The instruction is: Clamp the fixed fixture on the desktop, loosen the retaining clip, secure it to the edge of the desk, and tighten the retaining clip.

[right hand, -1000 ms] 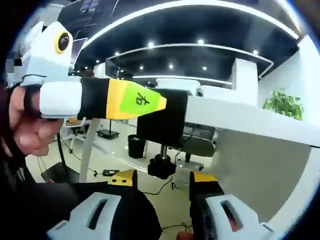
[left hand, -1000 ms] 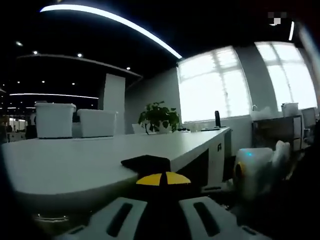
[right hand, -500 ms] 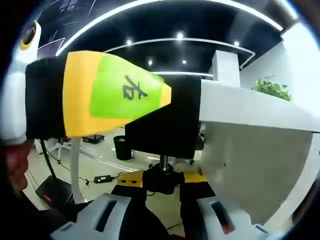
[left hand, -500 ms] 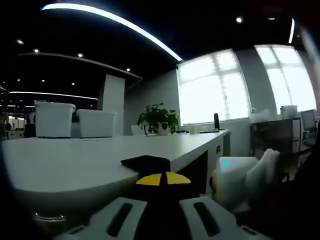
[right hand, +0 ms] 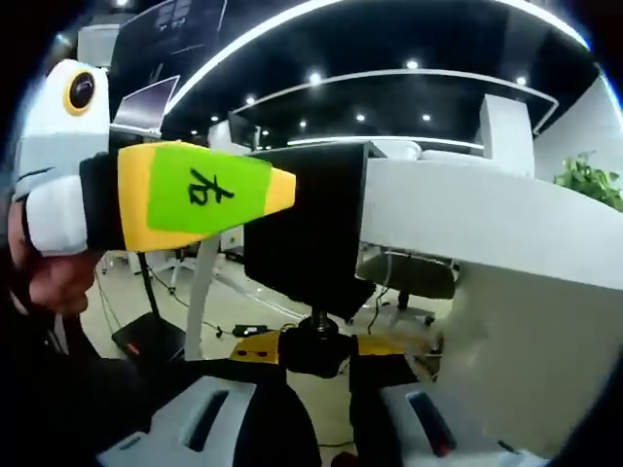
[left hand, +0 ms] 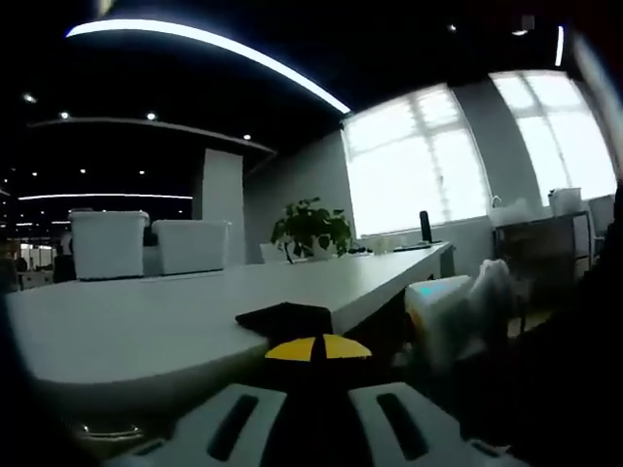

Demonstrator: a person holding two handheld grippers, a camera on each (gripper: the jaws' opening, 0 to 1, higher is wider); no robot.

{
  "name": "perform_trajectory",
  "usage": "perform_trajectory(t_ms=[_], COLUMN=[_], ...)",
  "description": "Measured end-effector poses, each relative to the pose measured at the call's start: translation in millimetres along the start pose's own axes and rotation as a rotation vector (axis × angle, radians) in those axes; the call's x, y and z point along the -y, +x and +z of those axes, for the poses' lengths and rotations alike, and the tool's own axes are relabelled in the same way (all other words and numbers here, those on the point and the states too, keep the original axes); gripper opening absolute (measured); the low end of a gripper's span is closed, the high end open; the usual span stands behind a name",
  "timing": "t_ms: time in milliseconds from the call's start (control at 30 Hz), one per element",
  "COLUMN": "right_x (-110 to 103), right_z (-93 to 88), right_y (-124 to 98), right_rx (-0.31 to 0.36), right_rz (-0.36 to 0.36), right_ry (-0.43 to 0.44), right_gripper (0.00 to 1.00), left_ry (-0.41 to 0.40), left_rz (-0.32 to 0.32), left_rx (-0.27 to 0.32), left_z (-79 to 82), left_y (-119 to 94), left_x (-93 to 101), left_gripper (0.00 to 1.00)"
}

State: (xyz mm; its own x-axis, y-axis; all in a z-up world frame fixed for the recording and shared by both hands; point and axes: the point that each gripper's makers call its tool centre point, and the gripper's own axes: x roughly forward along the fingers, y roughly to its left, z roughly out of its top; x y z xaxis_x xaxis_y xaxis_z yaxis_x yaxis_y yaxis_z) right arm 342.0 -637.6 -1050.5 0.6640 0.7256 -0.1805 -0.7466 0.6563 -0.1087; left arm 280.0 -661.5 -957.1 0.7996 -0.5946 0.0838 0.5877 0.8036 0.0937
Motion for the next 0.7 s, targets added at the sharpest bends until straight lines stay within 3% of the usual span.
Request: perform_trajectory(t_ms=[100, 200, 267, 300, 533, 567, 700], right_x=[-3, -8, -10, -13, -20, -19, -16], right_z=[0.5, 0.6, 0.9, 0.2, 0.9, 2.3, 3.4], right_y=[2, 3, 0, 0, -3, -6, -4], right_rx=[0.003, 0.013, 0.027, 0.023, 0.046, 0.054, 0.051], right_rz=[0.09, 0.2, 0.241, 0.268, 0.366, 0.375, 0.368], right_ry=[-0.043, -0.023, -0.093, -0.087, -0.048, -0.08, -0.095], right_gripper=[0.21, 0.21, 0.22, 0.22, 0.22, 0.22, 0.23], left_ry=[0.007, 0.011, 0.019, 0.023, 0.044, 0.045, 0.044], left_rz=[0.008, 0.015, 0.019, 0.02, 0.036, 0.038, 0.041], left_rx=[-0.008, -0.017, -0.028, -0.031, -0.05, -0.052, -0.056], left_z=[0.2, -0.9, -0.9, -1.0, -1.1, -1.1, -1.2], left_y=[0, 1, 1, 1, 2, 2, 3], left_x=[0.3, -1.6, -1.1, -1.0, 0.5, 0.4, 0.7], left_gripper=[0.01, 0.01, 0.01, 0.01, 0.01, 0.01, 0.01])
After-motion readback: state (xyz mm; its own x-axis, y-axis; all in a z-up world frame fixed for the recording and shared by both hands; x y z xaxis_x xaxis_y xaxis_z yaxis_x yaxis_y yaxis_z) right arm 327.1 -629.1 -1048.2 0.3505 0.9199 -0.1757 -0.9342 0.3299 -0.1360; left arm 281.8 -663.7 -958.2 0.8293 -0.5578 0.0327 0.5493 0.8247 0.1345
